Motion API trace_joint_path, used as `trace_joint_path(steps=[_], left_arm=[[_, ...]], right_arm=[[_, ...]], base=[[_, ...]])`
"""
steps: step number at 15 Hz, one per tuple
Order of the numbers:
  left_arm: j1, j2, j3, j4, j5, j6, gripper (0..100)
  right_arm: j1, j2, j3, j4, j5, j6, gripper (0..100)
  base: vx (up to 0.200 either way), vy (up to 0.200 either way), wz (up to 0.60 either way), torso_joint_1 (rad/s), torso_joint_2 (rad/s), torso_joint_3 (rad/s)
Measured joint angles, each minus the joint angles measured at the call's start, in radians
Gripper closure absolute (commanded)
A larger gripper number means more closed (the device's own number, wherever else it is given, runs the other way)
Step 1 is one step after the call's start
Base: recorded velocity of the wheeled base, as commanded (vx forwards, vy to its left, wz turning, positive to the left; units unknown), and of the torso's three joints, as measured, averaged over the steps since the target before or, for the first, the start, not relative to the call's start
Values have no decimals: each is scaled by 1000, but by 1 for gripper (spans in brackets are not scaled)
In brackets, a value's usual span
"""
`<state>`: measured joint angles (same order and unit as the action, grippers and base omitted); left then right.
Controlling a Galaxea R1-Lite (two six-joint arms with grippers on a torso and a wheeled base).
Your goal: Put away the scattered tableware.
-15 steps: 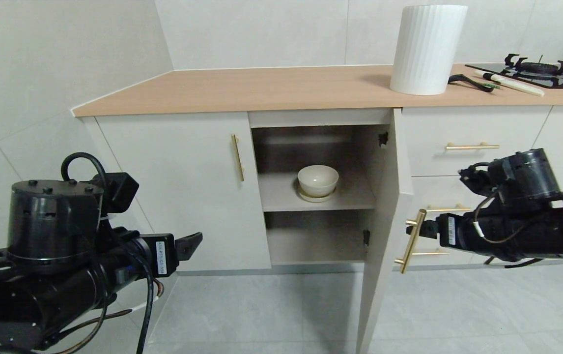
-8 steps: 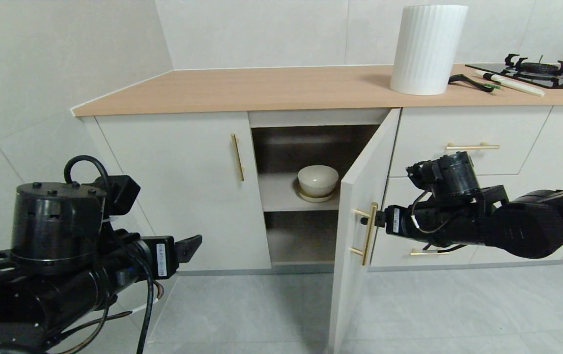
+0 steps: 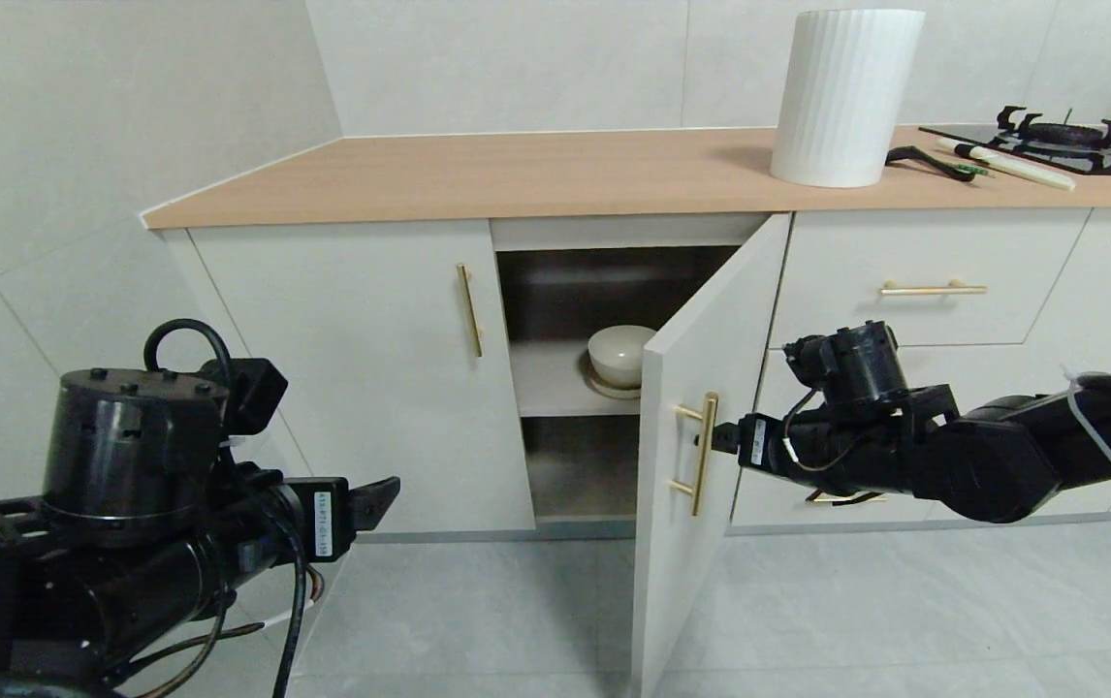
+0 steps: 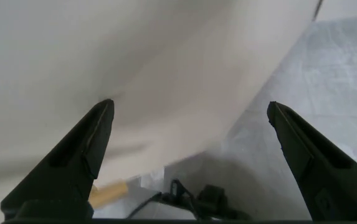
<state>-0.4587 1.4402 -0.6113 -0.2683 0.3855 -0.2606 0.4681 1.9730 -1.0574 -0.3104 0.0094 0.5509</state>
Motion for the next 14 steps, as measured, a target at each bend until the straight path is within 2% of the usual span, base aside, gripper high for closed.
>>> trace_joint_path(steps=[8,11,14], left_arm=[[0,-4,-13,13,1,-3,0],[0,-4,-14,9,2,-4,0],[1,-3,-15,7,3,-4,0]], right_arm=[[27,83,0,-224,-15,96,0],[29,122,-15,-325,-20,185,0],[27,166,-61,-340,-96,220,0]], base=[[200,0,0,-1,2,3],[0,0,0,0,0,0],[0,0,0,0,0,0]])
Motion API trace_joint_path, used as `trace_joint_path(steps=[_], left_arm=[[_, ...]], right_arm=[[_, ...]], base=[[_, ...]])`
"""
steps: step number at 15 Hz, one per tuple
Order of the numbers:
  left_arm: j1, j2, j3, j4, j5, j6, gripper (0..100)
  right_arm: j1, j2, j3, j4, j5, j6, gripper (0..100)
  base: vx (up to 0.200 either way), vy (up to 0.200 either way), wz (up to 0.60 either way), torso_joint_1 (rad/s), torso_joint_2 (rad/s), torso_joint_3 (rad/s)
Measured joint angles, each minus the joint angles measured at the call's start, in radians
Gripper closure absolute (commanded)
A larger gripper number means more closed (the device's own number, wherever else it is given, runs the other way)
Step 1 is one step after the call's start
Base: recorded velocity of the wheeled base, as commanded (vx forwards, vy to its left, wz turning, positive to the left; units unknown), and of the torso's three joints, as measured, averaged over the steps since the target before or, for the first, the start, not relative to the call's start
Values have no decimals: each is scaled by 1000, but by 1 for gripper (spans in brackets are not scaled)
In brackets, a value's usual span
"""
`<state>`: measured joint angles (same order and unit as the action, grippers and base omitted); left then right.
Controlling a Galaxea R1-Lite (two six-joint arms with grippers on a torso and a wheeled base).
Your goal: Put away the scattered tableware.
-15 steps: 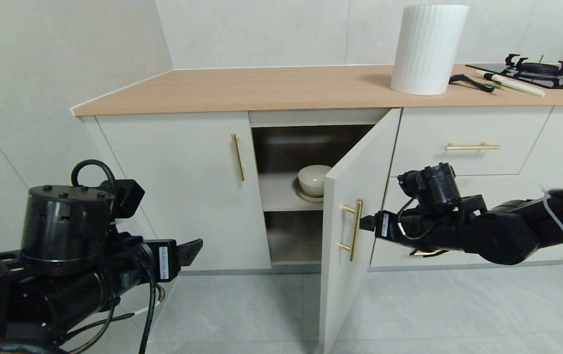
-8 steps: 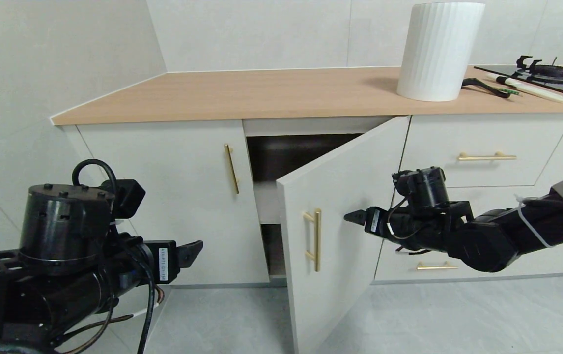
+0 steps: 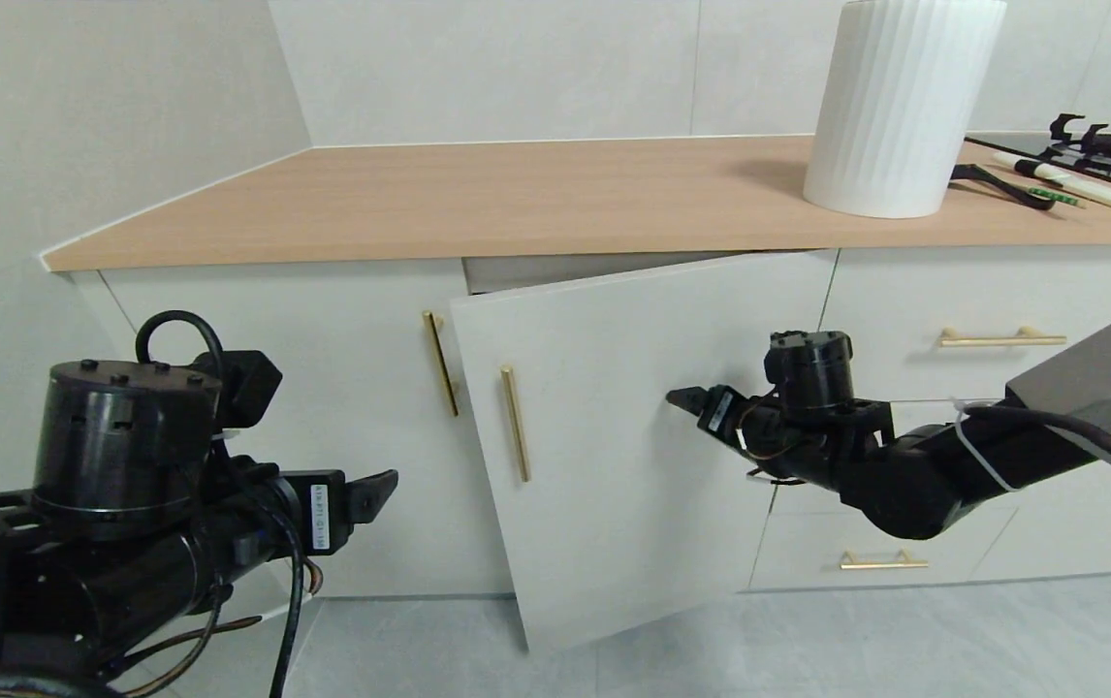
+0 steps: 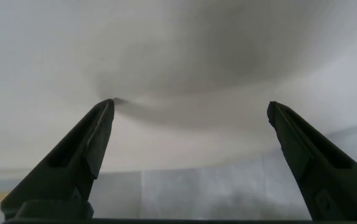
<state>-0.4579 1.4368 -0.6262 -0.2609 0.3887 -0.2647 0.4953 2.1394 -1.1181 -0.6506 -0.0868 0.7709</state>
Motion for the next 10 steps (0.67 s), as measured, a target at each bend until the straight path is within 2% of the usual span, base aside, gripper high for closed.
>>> trace_joint_path(steps=[3,10], left_arm=[[1,0,0,1,0,0,0],[1,1,0,1,0,0,0]], right_arm=[[-1,68,-90,-3,-137,10,0],[-12,132,-160,-4,-204,28,0]], base=[[0,0,0,0,0,0],[0,0,0,0,0,0]])
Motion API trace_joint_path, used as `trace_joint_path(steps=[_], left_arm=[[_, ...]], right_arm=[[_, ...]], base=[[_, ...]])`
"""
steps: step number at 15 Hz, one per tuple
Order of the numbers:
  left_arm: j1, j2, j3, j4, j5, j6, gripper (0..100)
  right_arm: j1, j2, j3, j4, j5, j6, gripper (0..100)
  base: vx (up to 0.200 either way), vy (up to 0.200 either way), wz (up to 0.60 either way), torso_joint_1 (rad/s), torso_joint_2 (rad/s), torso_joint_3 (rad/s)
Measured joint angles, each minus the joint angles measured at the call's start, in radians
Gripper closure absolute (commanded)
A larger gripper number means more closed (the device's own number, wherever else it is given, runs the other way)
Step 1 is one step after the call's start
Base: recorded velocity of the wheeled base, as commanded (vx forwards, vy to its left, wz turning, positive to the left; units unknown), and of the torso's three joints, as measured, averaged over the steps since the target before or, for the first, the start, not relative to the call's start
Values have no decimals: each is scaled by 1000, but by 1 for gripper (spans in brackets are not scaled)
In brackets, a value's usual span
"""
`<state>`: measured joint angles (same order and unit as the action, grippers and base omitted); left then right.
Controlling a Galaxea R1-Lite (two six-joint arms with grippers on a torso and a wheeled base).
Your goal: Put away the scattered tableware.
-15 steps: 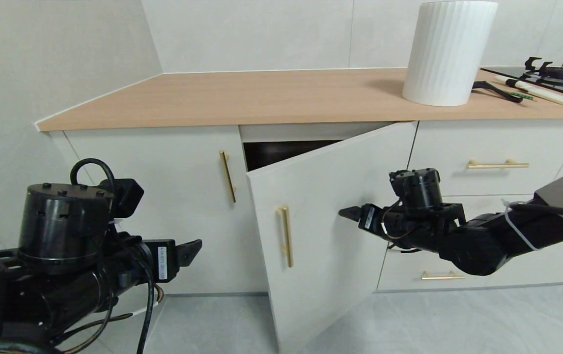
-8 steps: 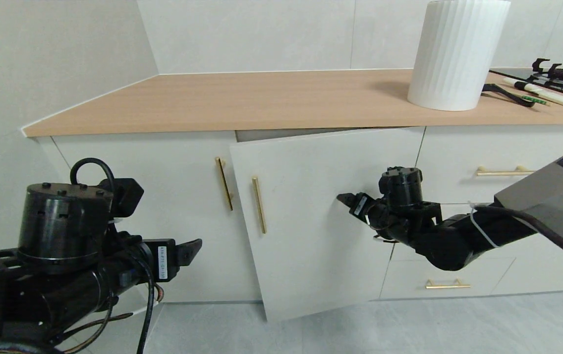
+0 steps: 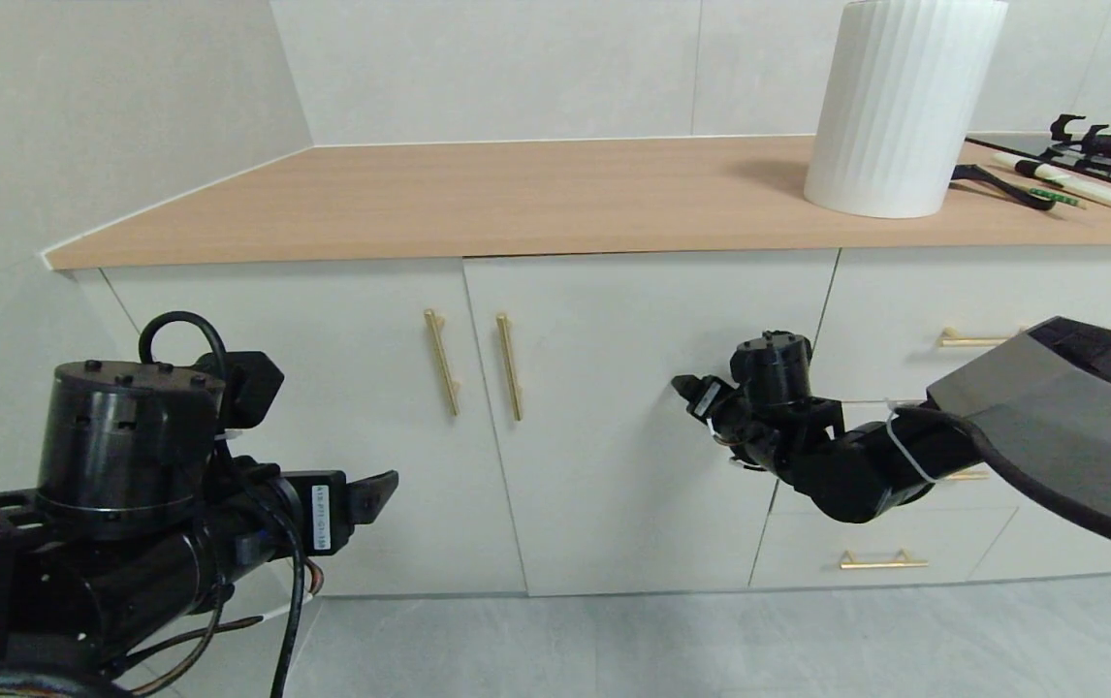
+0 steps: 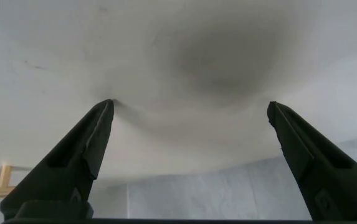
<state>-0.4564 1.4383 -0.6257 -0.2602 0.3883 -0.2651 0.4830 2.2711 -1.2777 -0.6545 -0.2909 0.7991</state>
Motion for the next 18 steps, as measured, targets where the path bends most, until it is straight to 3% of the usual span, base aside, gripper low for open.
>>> trace_joint_path(steps=[6,9,13,18], left_arm=[[1,0,1,0,-1,1,0],[1,-13,1,0,0,6,0],[24,-101,19,3,24,37,0],[45,-308,114,2,189,38,0]], right_arm=[[-17,8,-15,4,-20,-1,0],[-20,-73,60,5,-4,-9,0],[-17,-364,271,0,9,-138,0],[-19,-875,652,-1,-39,-374,0]], base=[[0,0,0,0,0,0],[0,0,0,0,0,0],[0,0,0,0,0,0],[0,0,0,0,0,0]])
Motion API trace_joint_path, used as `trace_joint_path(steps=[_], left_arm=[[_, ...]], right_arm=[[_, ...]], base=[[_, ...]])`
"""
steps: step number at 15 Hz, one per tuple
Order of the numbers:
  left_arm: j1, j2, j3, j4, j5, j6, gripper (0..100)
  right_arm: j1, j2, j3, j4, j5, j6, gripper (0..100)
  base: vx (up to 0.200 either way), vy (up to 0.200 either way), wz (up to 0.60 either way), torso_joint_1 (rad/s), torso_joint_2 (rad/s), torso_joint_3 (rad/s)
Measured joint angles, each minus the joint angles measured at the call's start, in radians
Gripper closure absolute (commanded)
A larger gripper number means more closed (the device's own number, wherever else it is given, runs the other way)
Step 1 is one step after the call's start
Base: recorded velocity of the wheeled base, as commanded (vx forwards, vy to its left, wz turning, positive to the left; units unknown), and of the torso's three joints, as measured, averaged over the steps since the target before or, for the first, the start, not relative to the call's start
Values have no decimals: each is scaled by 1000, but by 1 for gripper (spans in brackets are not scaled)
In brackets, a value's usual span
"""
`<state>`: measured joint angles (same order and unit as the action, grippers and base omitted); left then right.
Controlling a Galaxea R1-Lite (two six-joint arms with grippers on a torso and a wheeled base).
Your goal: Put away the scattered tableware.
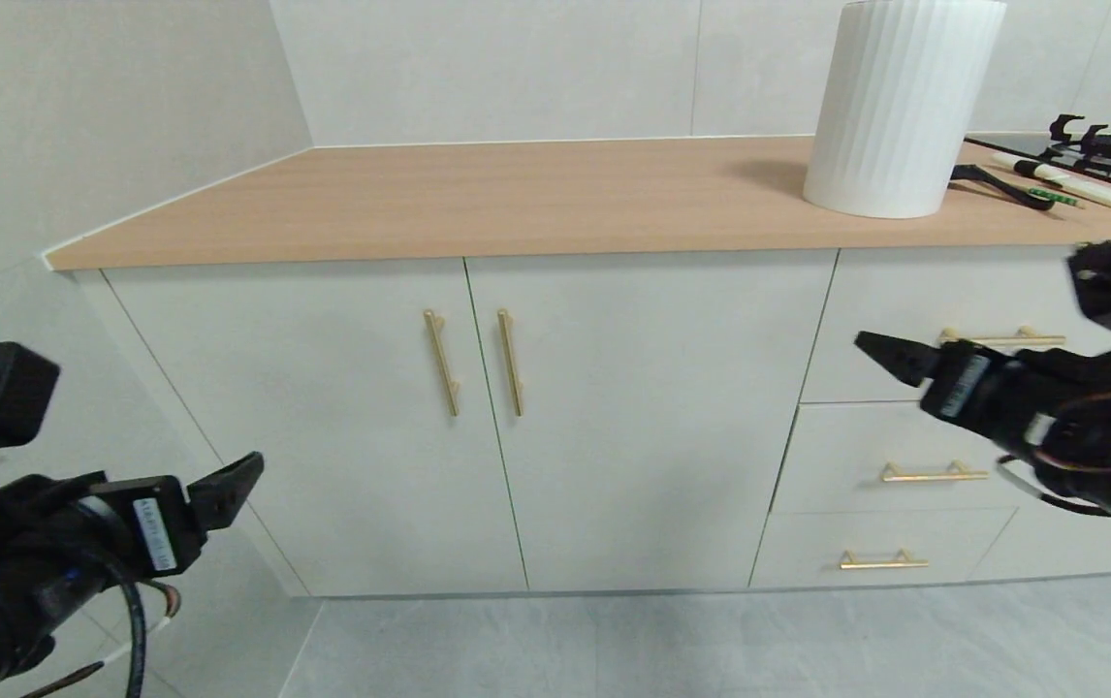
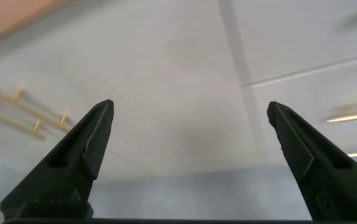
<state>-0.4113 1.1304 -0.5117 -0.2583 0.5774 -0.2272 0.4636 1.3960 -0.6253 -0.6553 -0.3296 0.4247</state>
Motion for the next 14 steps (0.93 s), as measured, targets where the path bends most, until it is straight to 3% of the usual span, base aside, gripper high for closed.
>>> trace_joint_path(steps=[3,6,9,12,14], left_arm=[[30,-159,77,3,24,7,0],[72,-395,124,41,0,74,0],[140,-645,171,117,-89,135,0],[216,-881,216,268,-193,149,0],[280,-967,283,267,-168,147,0]], right_arm=[[-33,-376,181,112,-20,-135,0],[-111,-764,259,417,-34,-224,0],[-239,-1067,274,652,-41,-361,0],[-317,-1233,319,669,-159,-445,0],[-368,-1275,352,662,-192,-452,0]], base=[[0,0,0,0,0,0],[0,0,0,0,0,0],[0,0,0,0,0,0],[0,0,0,0,0,0],[0,0,0,0,0,0]])
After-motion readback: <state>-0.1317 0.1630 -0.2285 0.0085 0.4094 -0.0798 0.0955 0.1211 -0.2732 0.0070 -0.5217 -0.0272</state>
